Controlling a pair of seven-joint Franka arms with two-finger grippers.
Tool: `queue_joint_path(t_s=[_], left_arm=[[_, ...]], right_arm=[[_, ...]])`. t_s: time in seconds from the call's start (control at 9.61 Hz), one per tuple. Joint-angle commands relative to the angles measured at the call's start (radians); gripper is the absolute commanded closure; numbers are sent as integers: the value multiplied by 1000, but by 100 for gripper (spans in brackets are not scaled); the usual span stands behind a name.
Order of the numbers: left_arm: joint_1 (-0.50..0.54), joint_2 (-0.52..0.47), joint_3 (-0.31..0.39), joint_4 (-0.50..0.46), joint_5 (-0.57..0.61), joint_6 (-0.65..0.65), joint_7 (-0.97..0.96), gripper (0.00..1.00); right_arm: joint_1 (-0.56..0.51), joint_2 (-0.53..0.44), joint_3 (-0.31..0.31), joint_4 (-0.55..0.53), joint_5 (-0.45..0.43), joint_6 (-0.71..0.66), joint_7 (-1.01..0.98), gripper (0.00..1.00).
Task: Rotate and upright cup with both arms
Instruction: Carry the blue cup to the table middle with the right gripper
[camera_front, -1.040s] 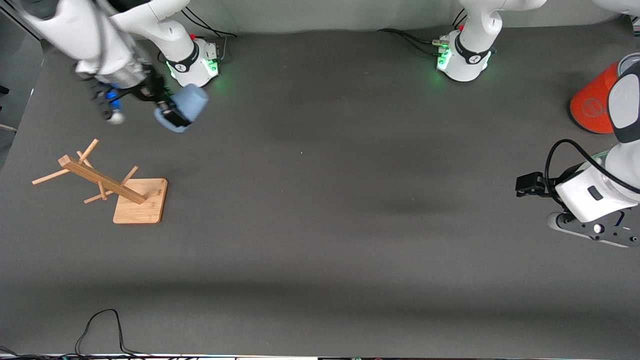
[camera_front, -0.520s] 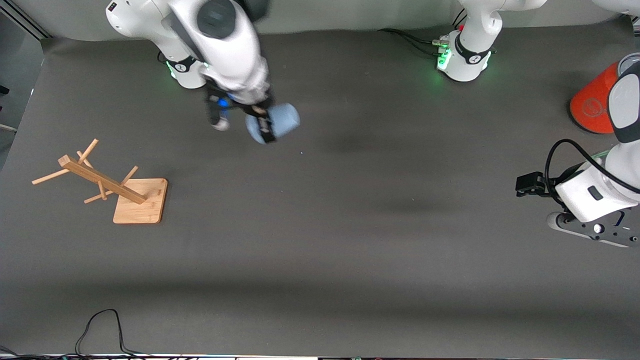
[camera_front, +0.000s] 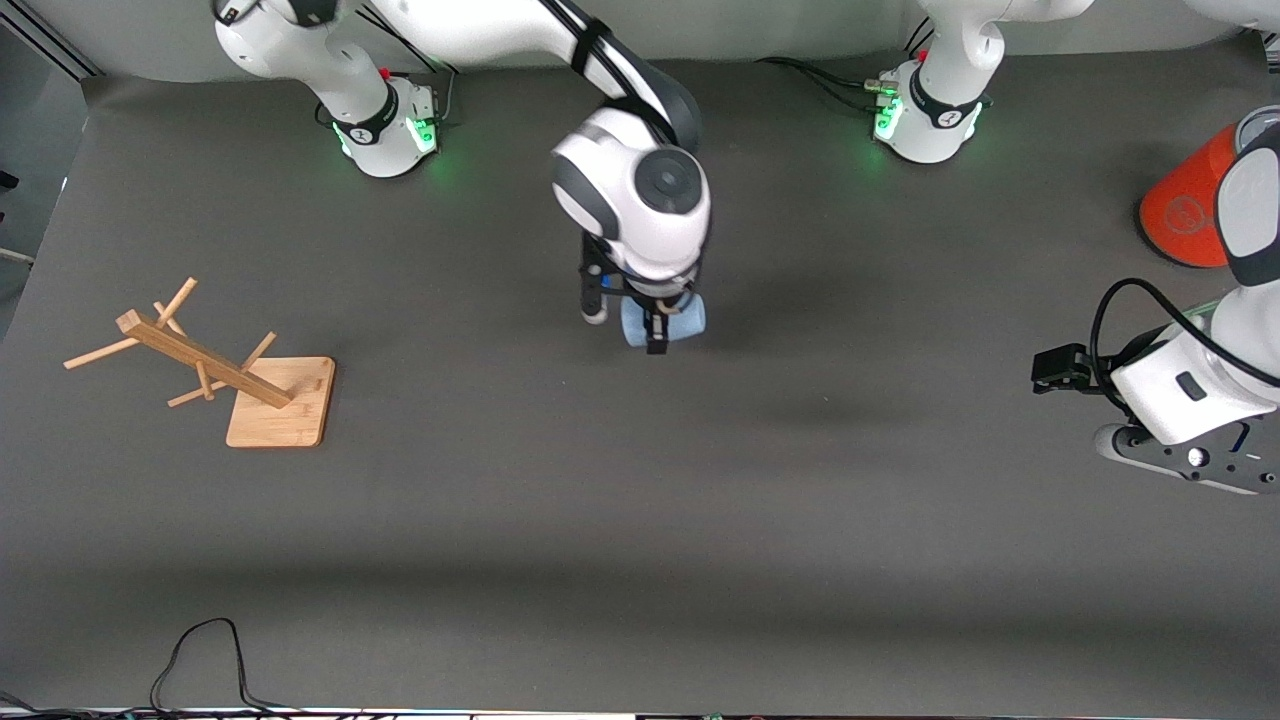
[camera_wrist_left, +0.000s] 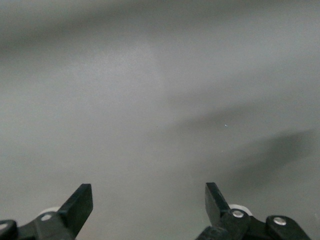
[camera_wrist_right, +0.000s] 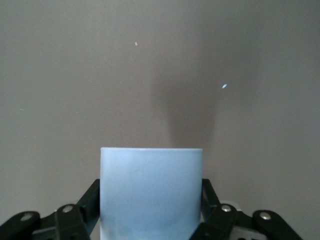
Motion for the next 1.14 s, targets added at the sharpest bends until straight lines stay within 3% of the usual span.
queue_joint_path(t_s=[0.0,0.31,0.62,0.73,0.94,1.04], left_arm=[[-6,-1,5,13,0,-19,-10,0],[-9,-1,3,15,0,-19,-12,0],[-23,-1,3,15,0,-19,-13,0],[-30,-1,3,15,0,-21,-15,0],[-32,-2,3,15,0,-28,-22,0],[-34,-2,3,15,0,-28,-24,0]], right_arm=[[45,133,-15,109,-39,33,133,68],[67,228,-15,112,-70,108,198,68],[74,250,-15,109,-70,127,198,65],[74,250,-15,109,-72,133,197,48],[74,250,-15,109,-72,136,195,0],[73,248,-15,109,-72,136,191,0]])
